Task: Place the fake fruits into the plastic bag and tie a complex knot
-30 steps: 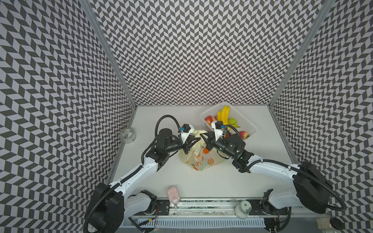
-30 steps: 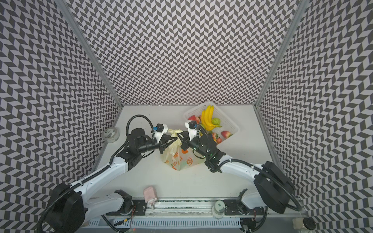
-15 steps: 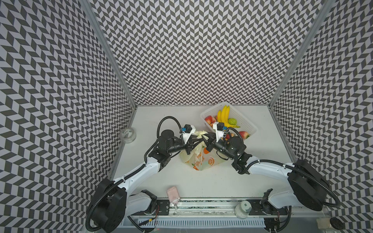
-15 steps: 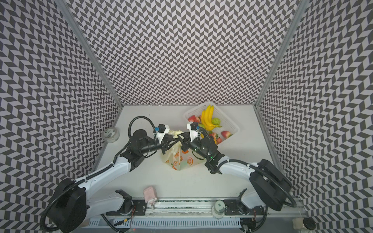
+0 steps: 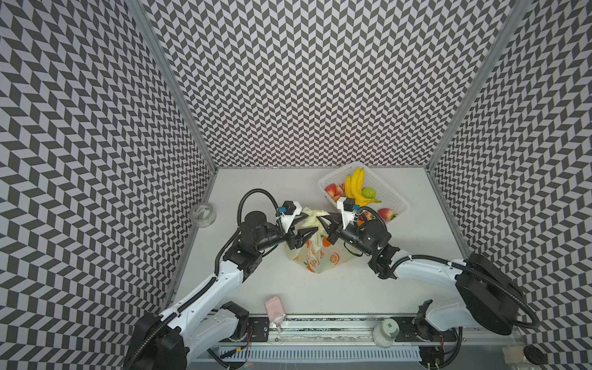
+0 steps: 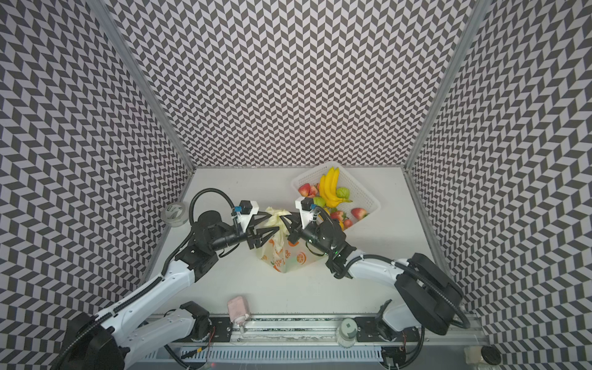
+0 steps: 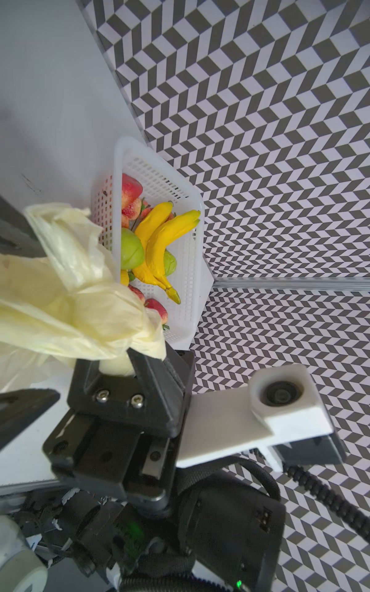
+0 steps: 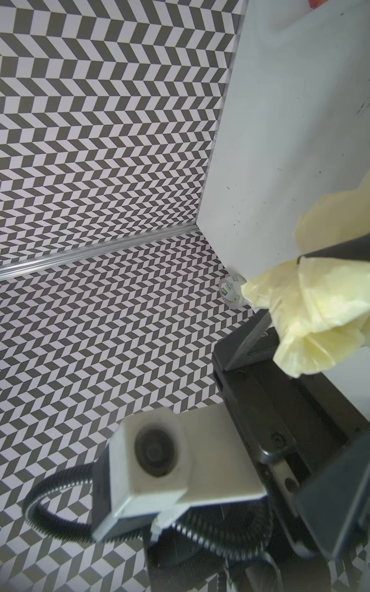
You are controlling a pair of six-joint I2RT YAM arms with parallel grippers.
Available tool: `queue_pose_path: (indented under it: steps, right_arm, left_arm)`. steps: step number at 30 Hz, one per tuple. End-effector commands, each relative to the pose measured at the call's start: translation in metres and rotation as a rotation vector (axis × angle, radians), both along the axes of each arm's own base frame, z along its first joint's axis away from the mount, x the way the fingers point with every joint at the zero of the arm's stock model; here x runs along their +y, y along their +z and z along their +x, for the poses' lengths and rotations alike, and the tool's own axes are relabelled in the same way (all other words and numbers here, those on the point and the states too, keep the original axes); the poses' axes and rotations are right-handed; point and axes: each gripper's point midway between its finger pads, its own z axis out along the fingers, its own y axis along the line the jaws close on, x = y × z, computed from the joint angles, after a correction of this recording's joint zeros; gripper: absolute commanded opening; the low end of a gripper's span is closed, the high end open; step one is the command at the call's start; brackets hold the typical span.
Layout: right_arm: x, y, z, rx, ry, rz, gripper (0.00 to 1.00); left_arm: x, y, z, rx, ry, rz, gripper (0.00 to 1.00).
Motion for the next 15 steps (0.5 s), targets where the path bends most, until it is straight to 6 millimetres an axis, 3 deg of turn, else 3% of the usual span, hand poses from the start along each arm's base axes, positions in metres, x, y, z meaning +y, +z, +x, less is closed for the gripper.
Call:
queue_pose_path:
  steps: [1,5,9,12,15]
  right_arm:
    - [-0.004,0.02,-0.008,-0.08,0.001,0.041,0.0]
    - [-0.003,0.02,-0.01,-0.088,0.012,0.037,0.0]
    - [-0.004,0.02,-0.012,-0.098,0.016,0.033,0.0]
    - [-0.004,0.022,-0.014,-0.112,0.022,0.031,0.0]
    - [-0.005,0.023,-0.015,-0.123,0.022,0.028,0.0]
  left_arm:
    - [0.013,0.011,-0.004,0.011,0.019,0.002,0.72]
    - [0.033,0.04,-0.008,-0.009,0.019,-0.064,0.76]
    - [0.055,0.061,0.001,0.029,0.078,-0.145,0.77]
    - [0.063,0.061,0.017,0.17,0.127,-0.202,0.74]
    - [0.058,0.049,0.028,0.381,0.119,-0.257,0.66]
